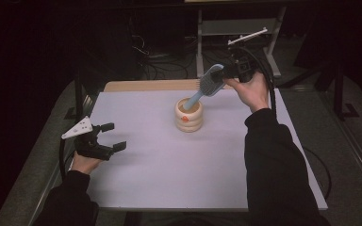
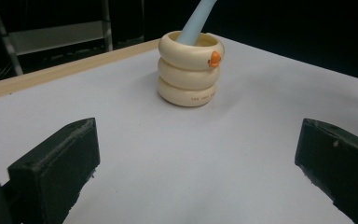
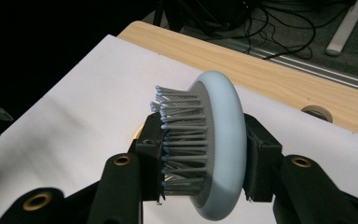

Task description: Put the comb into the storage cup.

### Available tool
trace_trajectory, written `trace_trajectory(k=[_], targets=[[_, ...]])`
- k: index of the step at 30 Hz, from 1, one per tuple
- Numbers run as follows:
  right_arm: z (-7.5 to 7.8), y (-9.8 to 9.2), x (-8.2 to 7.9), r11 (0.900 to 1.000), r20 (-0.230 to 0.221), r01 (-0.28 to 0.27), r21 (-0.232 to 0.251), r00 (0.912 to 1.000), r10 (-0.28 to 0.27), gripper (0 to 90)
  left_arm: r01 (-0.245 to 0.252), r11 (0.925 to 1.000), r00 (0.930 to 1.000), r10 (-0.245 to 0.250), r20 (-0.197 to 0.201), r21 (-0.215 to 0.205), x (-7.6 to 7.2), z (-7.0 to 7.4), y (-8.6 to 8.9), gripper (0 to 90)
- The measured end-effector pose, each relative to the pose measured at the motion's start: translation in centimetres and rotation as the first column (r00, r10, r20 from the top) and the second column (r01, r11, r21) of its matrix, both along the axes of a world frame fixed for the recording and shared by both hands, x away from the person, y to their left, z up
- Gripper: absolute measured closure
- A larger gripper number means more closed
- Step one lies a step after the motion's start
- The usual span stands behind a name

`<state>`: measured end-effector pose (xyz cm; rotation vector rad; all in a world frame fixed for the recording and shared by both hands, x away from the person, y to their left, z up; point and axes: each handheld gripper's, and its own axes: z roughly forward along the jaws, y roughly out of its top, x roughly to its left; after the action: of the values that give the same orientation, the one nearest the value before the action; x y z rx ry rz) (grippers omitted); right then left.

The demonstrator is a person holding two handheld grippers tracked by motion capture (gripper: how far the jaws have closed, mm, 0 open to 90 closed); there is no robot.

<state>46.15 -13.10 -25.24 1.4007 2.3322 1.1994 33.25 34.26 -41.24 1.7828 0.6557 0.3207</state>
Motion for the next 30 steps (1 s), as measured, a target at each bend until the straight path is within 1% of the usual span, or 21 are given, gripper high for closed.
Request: trace_trajectory(k=[2,6,8,9,11,12,16,19,22,30], targets=[[-0.3,0.2,0.1,1.000,-0.004,-0.003,-0.003,1.0000,0.003,56.7,-0.009,0.9999,0.9999,0.009,-0.007,0.014,-0.2,-0.4,0.3,0.0],[-0.9,0.3,0.3,1.000,-0.009,-0.003,-0.004,1.0000,0.003,56.7,-0.044,0.9990,0.9990,0.044,-0.007,0.009,-0.6,-1.1,1.1,0.0],[-1.2,0.4,0.4,1.000,-0.016,-0.001,-0.001,0.9999,0.001,56.7,-0.055,0.9984,0.9983,0.055,-0.017,0.009,-0.7,-1.3,1.4,0.0],[-1.3,0.4,0.4,1.000,-0.016,-0.001,0.001,0.9999,0.001,56.6,-0.062,0.9980,0.9979,0.062,-0.016,0.006,-0.8,-1.4,1.6,0.0],[-1.6,0.5,0.5,1.000,-0.017,0.001,0.002,0.9999,-0.001,56.6,-0.067,0.9977,0.9976,0.067,-0.015,0.008,-0.9,-1.8,2.0,4.2],[-1.7,0.6,0.5,1.000,-0.019,0.002,0.004,0.9998,-0.002,56.6,-0.072,0.9974,0.9973,0.072,-0.017,0.008,-0.9,-1.9,2.1,4.7],[-2.3,0.9,0.7,1.000,-0.027,-0.002,0.001,0.9996,0.002,56.6,-0.094,0.9954,0.9953,0.094,-0.025,-0.017,-0.9,-1.9,2.5,2.9],[-2.9,1.3,0.9,1.000,-0.035,-0.006,0.005,0.9994,0.007,56.6,-0.098,0.9951,0.9946,0.098,-0.034,-0.010,-0.9,-1.9,2.4,1.8],[-3.6,1.8,1.1,1.000,-0.046,-0.012,0.000,0.9989,0.012,56.5,-0.089,0.9960,0.9953,0.089,-0.038,-0.006,-1.0,-1.9,2.4,1.7],[-4.7,2.5,1.5,1.000,-0.064,-0.017,-0.009,0.9978,0.016,56.4,-0.079,0.9968,0.9965,0.079,-0.028,-0.008,-1.1,-1.9,2.1,0.3]])
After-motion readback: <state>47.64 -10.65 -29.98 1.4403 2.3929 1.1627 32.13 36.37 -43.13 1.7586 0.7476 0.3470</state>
